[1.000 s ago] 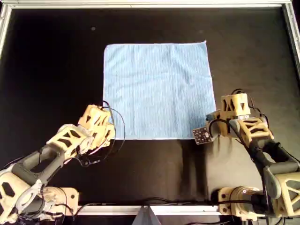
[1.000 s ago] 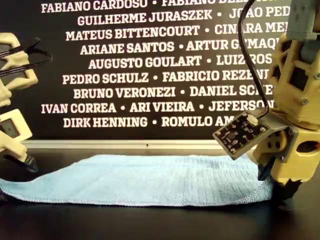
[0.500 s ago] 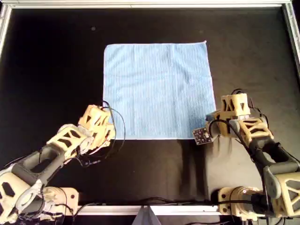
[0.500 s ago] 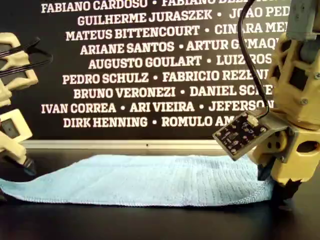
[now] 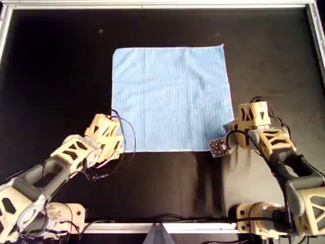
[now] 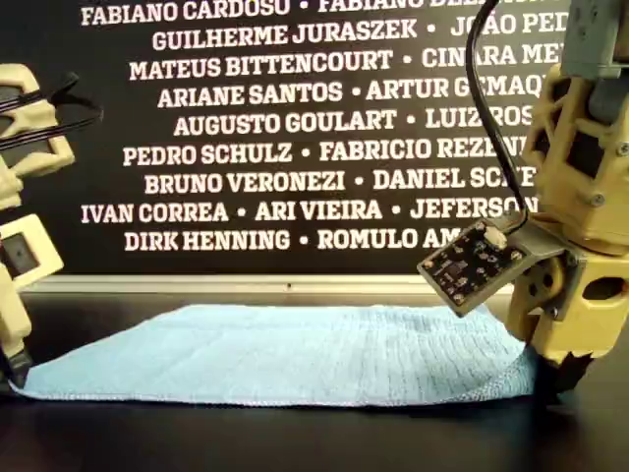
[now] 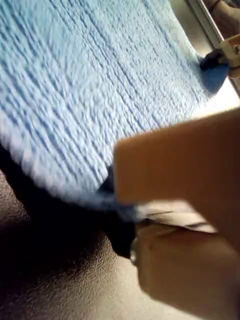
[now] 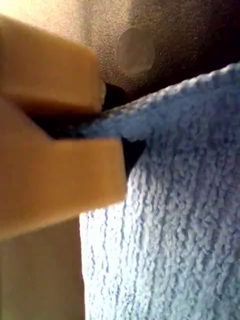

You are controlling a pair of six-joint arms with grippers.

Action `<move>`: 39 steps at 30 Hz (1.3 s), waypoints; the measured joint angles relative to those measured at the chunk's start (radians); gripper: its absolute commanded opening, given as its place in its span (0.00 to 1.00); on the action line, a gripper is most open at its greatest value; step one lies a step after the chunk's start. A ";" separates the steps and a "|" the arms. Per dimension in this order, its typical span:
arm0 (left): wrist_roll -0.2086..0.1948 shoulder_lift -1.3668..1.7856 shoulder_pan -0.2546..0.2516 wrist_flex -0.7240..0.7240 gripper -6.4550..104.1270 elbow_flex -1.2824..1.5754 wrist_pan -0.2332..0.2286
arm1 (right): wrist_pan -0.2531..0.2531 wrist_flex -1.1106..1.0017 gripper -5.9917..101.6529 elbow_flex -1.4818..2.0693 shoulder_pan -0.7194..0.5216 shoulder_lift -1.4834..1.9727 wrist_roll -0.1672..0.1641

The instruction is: Fold a cloth

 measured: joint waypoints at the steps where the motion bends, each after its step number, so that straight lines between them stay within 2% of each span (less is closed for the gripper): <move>1: 0.000 0.000 0.000 0.000 0.06 -0.008 0.000 | 0.000 0.000 0.07 0.000 0.000 0.000 0.000; 11: 0.003 -0.008 0.000 0.006 0.06 -0.029 0.002 | 0.000 0.000 0.07 0.000 0.002 0.000 0.000; 15: 0.005 -0.006 0.000 0.006 0.06 -0.025 -0.005 | 0.000 0.000 0.07 0.000 0.046 0.000 0.002; 18: 0.005 -0.006 0.000 0.006 0.06 -0.025 -0.005 | 0.000 0.000 0.07 0.000 0.106 0.000 0.037; 22: 0.005 -0.006 0.000 0.009 0.06 -0.023 -0.005 | 0.000 0.000 0.07 0.000 0.161 0.000 0.109; 25: 0.008 -0.003 -0.003 0.009 0.06 -0.005 -0.046 | 0.000 0.000 0.07 0.000 0.167 0.000 0.127; 29: 0.008 0.008 -0.003 0.009 0.06 0.012 -0.160 | 0.000 0.000 0.07 0.000 0.167 0.000 0.133; 32: 0.008 0.015 -0.003 0.009 0.06 0.028 -0.222 | 0.000 0.000 0.07 0.000 0.167 0.000 0.133; 35: 0.008 0.015 -0.003 0.009 0.06 0.044 -0.245 | 0.000 0.000 0.07 0.000 0.167 0.000 0.133; 39: 0.008 0.015 -0.003 0.009 0.07 0.074 -0.247 | 0.000 0.000 0.07 0.000 0.167 0.000 0.133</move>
